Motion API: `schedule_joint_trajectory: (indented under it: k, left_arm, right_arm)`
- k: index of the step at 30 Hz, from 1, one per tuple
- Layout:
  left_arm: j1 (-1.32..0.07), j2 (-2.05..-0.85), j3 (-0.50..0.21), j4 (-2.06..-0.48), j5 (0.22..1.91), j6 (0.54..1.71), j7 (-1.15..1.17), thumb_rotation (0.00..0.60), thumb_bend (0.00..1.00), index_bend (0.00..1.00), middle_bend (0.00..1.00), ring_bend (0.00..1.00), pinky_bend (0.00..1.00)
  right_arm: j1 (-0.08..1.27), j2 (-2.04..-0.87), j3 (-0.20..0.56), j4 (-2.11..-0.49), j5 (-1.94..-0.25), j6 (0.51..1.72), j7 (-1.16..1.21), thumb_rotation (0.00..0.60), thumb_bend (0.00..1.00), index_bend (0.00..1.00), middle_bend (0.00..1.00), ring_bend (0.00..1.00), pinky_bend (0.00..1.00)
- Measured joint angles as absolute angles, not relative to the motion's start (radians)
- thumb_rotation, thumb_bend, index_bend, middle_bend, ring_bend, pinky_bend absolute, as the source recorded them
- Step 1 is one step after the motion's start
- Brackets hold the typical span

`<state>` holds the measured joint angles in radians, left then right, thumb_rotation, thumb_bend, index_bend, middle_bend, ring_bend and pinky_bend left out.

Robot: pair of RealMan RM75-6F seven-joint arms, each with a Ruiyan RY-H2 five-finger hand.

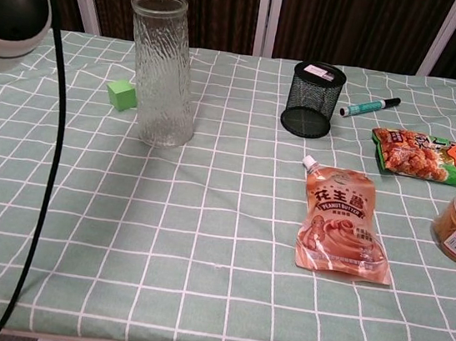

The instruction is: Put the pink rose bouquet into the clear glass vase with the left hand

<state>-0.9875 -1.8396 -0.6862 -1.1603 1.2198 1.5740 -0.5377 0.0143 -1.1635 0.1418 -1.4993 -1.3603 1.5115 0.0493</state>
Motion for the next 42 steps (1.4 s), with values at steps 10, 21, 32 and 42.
schedule_joint_trajectory:
  k: [10, 21, 32, 42]
  left_arm:
    - [-0.992, -1.927, -0.636, -0.992, 1.234, 1.559, -0.662, 0.600, 0.18, 0.48, 0.44, 0.43, 0.53]
    - [-0.964, -1.988, -0.549, -0.887, 1.279, 1.550, -0.730, 0.600, 0.12, 0.27, 0.28, 0.26, 0.37]
    - [-0.944, -2.003, -0.518, -0.851, 1.328, 1.588, -0.792, 0.600, 0.07, 0.08, 0.00, 0.09, 0.22]
    - [-0.921, -1.988, -0.511, -0.849, 1.350, 1.616, -0.813, 0.600, 0.00, 0.07, 0.00, 0.06, 0.18]
  right_arm:
    - [0.015, -1.173, 0.140, -1.481, -1.354, 1.498, 0.059, 0.600, 0.27, 0.00, 0.00, 0.00, 0.00]
    - [0.016, -1.179, 0.140, -1.467, -1.347, 1.487, 0.067, 0.600, 0.27, 0.00, 0.00, 0.00, 0.00]
    - [0.017, -1.184, 0.140, -1.461, -1.347, 1.483, 0.068, 0.600, 0.27, 0.00, 0.00, 0.00, 0.00]
    - [0.019, -1.185, 0.142, -1.464, -1.350, 1.482, 0.066, 0.600, 0.27, 0.00, 0.00, 0.00, 0.00]
